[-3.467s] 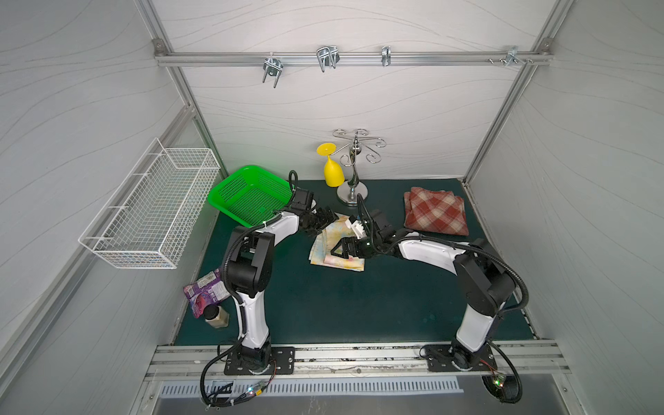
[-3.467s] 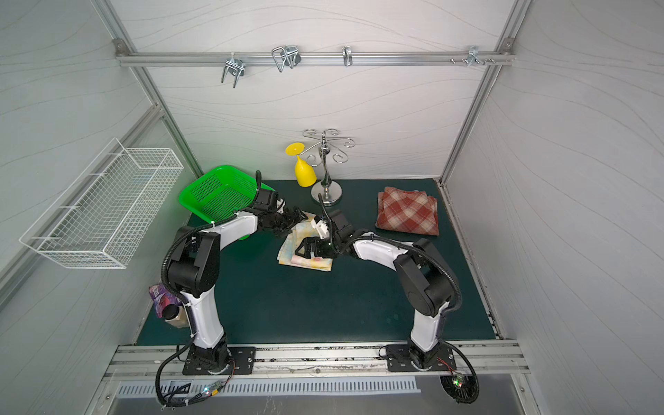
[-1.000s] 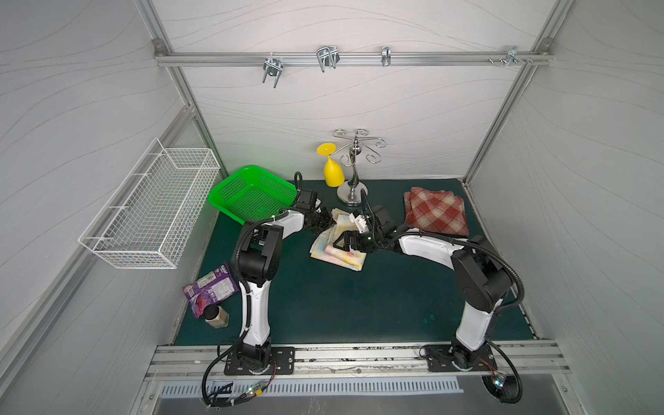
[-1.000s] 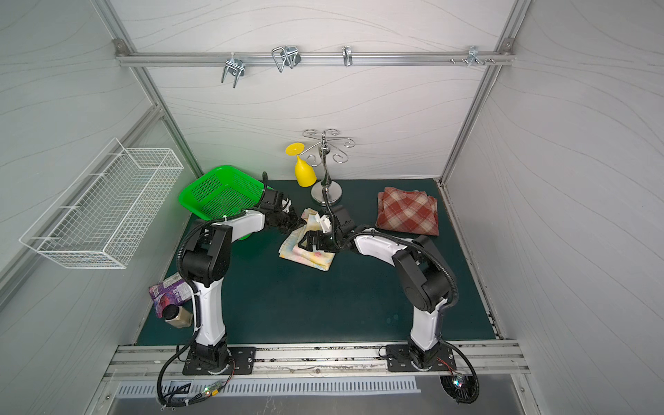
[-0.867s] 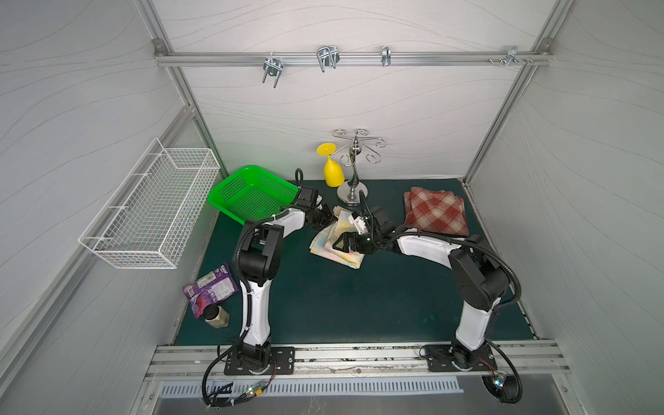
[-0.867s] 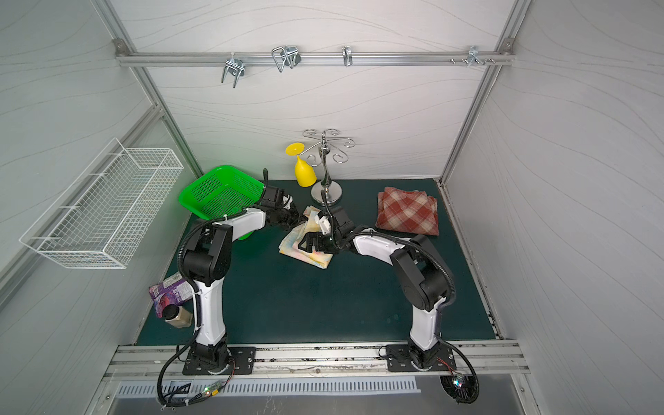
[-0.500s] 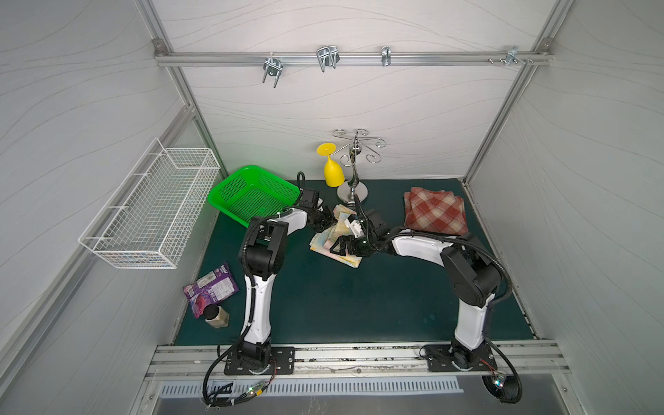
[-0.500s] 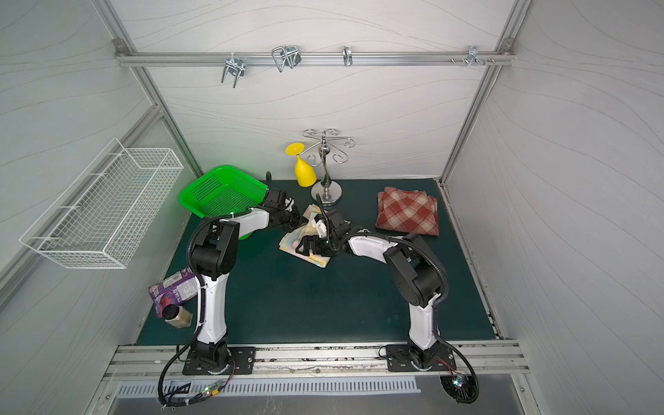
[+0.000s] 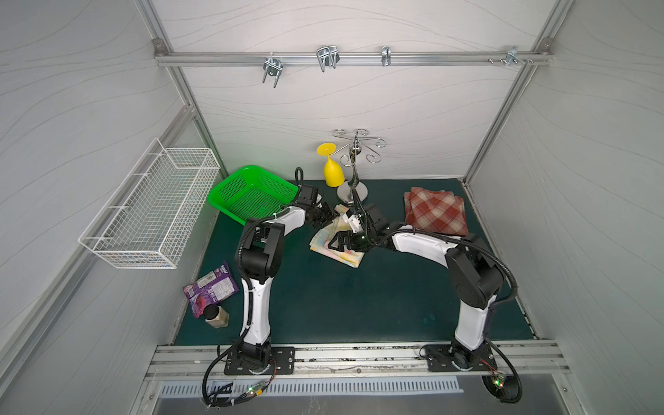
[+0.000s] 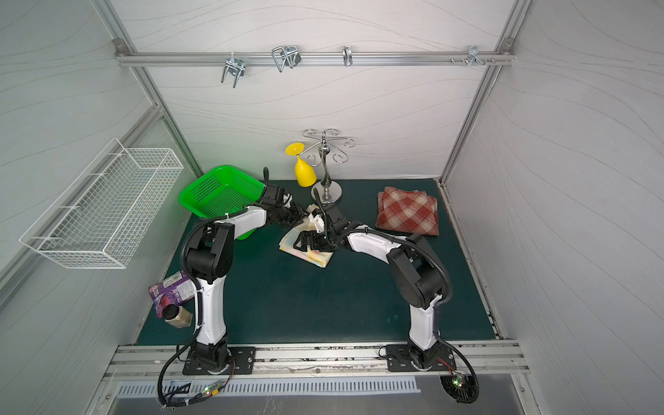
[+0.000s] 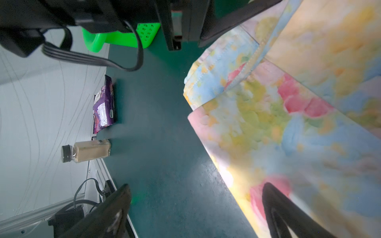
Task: Fold and stack skirts
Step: Smooth out the skirt at the center of the table.
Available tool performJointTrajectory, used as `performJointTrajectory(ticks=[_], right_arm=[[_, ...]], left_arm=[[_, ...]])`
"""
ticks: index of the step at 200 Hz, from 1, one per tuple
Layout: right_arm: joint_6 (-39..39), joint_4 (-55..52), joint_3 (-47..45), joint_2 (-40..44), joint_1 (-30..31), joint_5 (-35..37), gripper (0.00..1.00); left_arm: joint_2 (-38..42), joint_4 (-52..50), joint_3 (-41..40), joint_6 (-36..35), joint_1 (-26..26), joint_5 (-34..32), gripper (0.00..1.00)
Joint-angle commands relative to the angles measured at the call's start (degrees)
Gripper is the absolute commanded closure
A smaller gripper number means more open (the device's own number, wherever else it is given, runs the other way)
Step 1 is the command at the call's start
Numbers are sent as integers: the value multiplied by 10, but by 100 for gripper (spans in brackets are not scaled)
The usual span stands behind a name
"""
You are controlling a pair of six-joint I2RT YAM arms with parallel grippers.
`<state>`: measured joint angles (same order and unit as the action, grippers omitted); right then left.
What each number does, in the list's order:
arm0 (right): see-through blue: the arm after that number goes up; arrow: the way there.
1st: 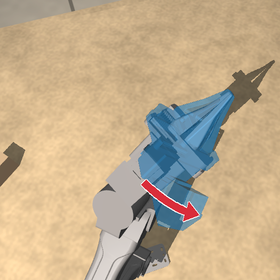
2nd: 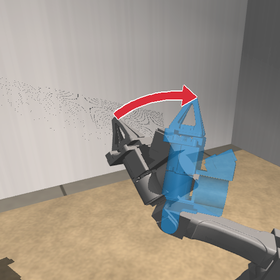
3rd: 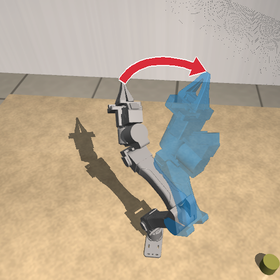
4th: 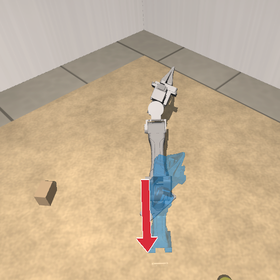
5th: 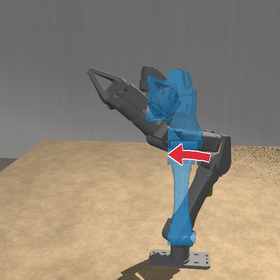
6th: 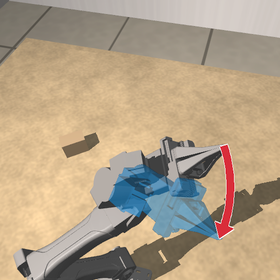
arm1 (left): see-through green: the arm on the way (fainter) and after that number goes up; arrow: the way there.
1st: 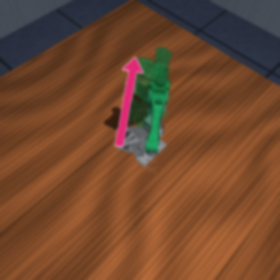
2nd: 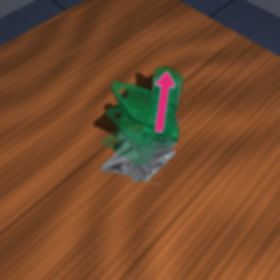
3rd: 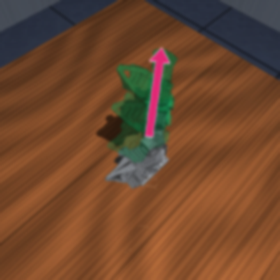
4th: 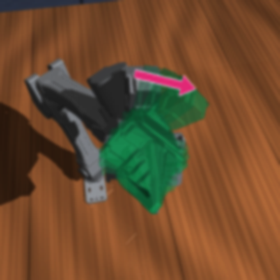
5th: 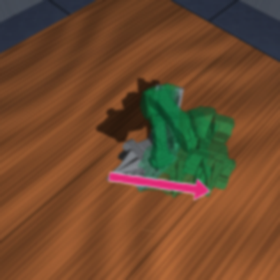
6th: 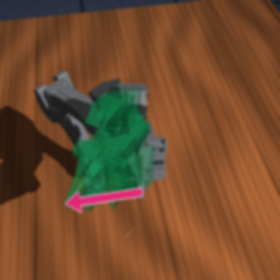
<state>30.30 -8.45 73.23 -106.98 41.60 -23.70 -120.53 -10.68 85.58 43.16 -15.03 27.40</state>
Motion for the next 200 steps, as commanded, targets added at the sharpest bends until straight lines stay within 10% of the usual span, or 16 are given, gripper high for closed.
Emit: performJointTrajectory(ticks=[1, 48, 87, 200], right_arm=[[-19, -26, 21, 51, -15, -4, 1], [-25, -7, 12, 110, -91, -64, 1], [-23, 36, 18, 68, -159, -169, 1], [28, 122, 37, -72, -215, -258, 1]], left_arm=[[69, -20, 6, -6, 2, -14, 51], [145, -14, -39, 33, 2, 19, 38], [201, 89, -171, 91, -7, 54, 1], [284, 144, -282, 121, -30, 23, 1]])
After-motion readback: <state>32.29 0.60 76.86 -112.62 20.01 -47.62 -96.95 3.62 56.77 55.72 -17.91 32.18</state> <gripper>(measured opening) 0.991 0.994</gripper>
